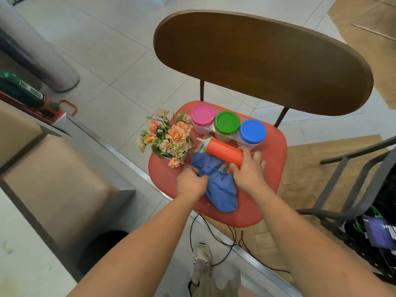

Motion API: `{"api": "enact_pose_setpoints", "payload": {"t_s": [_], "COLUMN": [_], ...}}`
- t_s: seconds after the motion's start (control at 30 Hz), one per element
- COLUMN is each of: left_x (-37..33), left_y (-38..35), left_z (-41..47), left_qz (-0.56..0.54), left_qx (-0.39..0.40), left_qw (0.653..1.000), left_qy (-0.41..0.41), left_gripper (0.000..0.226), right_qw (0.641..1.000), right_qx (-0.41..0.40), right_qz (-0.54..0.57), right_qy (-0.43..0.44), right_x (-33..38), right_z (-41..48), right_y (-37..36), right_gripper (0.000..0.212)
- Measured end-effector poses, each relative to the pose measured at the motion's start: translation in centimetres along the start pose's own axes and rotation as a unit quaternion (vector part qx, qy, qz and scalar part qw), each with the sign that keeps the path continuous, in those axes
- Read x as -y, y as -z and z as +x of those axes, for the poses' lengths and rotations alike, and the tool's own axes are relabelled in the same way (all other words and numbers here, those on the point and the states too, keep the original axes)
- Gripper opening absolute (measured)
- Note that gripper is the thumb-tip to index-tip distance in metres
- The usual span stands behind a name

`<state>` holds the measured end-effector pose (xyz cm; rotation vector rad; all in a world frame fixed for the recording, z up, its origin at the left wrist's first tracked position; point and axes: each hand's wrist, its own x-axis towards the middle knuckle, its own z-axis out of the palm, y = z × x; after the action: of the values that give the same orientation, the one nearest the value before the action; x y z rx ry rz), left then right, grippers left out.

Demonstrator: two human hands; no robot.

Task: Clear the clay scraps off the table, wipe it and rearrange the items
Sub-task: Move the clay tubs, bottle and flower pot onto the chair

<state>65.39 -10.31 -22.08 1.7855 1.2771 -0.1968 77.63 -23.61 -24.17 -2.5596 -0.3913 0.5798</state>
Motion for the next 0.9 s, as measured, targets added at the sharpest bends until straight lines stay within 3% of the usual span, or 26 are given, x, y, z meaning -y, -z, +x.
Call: {"api": "enact_pose_setpoints", "payload": {"t_s": [0.2,0.4,0.6,0.73,0.9], "left_x": [2.3,2.4,1.8,1.9,2.8], "left_y": [1.3,0.9,0.2,0.1,0.7], "left_z": [-0.7,-0.6,-0.9,-0.8,-1.4], "left_qz": [-0.060,-0.075,-0.122,-0.117,-0.073], "left_qx": [-0.021,0.010,0.047,0.038,0.018], "left_qw": [0.996,0.997,0.990,0.991,0.994], "left_qy": [0.060,-0.012,-0.054,-0.056,-0.081], "left_gripper": [0.019,0.032,0.035,0.037,0.031], "right_qw": [1.000,0.997,0.987,0.982,0.983], "right_qx": [-0.012,-0.077,-0.147,-0.145,-0.114], "right_qz": [-0.006,0.027,-0.060,-0.105,-0.124], "right_qy": [-0.010,-0.009,0.026,0.053,0.066], "right_x": [1.0,1.2,1.2,1.2,1.5], "right_z": [-0.1,-1.5,-3.0,-2.8,-3.0], "right_y": [-0.1,-1.2,-1.2,-0.9,-1.1], "right_gripper": [0.061,0.071,0.054,0.035,0.041]}}
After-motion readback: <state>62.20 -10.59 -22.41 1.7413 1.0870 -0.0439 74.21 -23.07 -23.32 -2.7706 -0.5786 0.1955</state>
